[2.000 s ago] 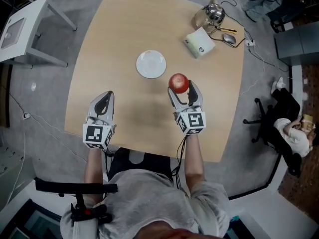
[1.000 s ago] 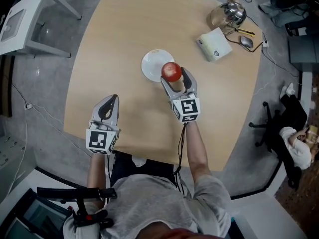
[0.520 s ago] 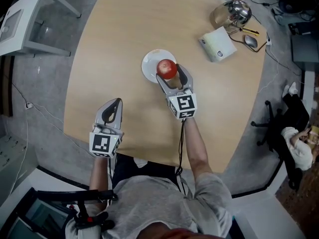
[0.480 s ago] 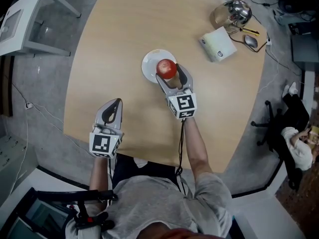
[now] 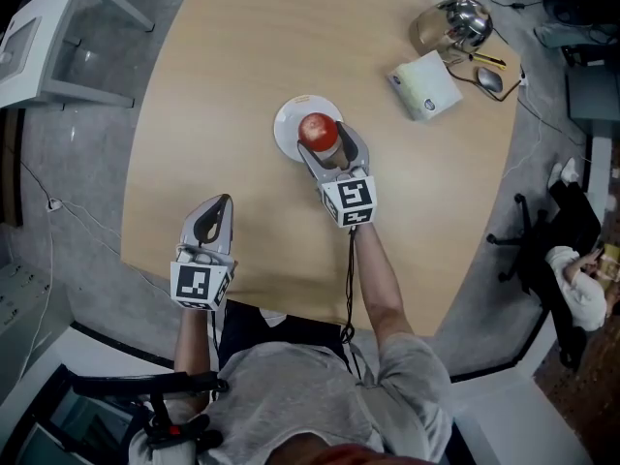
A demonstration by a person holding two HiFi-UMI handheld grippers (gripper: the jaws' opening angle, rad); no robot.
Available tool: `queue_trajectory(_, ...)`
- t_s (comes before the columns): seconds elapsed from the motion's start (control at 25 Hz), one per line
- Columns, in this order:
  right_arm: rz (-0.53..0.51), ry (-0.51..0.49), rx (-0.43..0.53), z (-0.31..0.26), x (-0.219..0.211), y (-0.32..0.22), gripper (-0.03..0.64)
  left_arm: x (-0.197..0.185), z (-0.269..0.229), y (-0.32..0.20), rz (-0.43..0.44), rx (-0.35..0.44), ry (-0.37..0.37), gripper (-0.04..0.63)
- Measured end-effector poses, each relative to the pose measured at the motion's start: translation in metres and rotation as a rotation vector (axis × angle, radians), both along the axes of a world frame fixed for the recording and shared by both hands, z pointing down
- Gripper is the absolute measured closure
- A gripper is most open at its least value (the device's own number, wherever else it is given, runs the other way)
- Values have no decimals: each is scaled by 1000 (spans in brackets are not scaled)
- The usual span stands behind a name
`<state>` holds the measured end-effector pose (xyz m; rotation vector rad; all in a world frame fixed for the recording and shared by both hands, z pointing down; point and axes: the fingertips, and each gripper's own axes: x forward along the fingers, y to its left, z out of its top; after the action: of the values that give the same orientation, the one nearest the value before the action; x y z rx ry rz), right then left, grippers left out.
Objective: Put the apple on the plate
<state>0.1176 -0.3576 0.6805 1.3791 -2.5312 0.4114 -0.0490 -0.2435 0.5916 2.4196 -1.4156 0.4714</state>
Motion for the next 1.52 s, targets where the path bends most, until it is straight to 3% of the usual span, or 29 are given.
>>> queue_trajectory(1.52,9,26,-19,8,4,-2,247,1,-1,11,-23,-3,-3,577)
